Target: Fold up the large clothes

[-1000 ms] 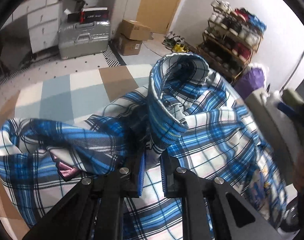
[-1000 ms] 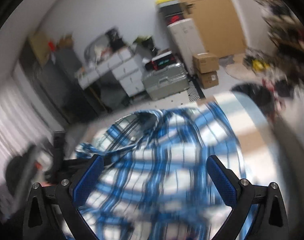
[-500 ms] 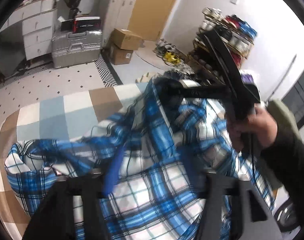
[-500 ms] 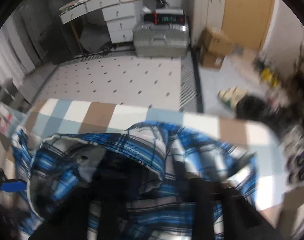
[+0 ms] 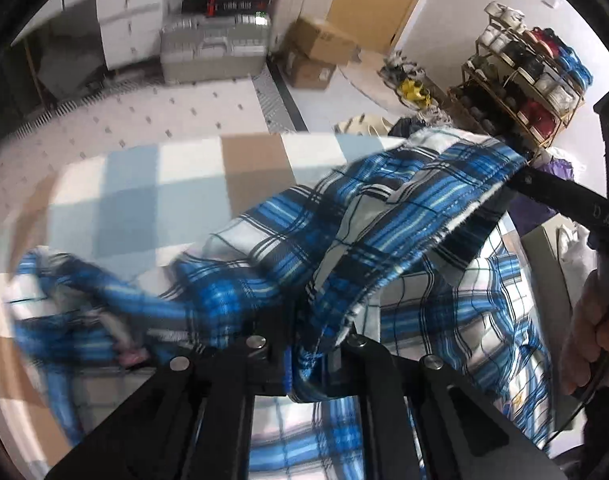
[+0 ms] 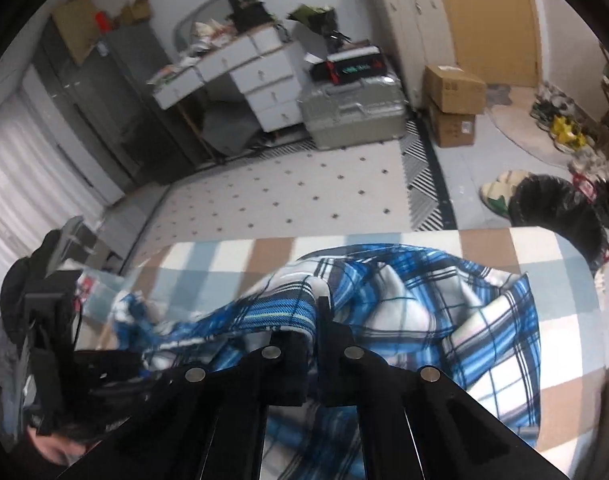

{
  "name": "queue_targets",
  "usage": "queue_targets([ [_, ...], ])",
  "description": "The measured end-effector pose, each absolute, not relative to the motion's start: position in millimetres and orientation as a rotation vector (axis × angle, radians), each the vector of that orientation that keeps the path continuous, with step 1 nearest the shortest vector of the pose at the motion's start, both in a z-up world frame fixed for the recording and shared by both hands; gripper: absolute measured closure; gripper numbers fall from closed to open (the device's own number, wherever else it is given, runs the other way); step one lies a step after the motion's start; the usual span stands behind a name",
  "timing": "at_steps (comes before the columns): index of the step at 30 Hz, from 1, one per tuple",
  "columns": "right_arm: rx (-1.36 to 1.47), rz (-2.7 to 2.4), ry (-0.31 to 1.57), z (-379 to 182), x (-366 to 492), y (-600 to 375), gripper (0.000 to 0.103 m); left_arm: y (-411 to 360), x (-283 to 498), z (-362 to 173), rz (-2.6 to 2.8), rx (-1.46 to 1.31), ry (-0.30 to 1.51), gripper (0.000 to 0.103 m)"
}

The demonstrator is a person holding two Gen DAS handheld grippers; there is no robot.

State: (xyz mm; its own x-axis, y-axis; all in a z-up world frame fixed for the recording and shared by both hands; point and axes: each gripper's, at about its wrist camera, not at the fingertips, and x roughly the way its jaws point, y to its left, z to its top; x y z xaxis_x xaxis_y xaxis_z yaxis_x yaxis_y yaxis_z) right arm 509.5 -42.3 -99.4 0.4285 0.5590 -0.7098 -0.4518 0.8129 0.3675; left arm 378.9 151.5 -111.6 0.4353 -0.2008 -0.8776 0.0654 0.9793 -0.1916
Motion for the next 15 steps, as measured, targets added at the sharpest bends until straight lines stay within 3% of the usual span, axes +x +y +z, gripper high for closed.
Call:
queue_targets([
  [8, 0.215, 0.756, 0.83, -58.3, 406.7, -78.3, 0.1, 120.6, 277.7, -39.3, -0.218, 0.017, 0.945, 0.099],
  [15, 0.318, 0.72, 0.922, -103.4, 319.9, -124.5, 0.1, 91.6, 196.5, -73.3, -0.265, 0.03, 0.959, 0.099],
])
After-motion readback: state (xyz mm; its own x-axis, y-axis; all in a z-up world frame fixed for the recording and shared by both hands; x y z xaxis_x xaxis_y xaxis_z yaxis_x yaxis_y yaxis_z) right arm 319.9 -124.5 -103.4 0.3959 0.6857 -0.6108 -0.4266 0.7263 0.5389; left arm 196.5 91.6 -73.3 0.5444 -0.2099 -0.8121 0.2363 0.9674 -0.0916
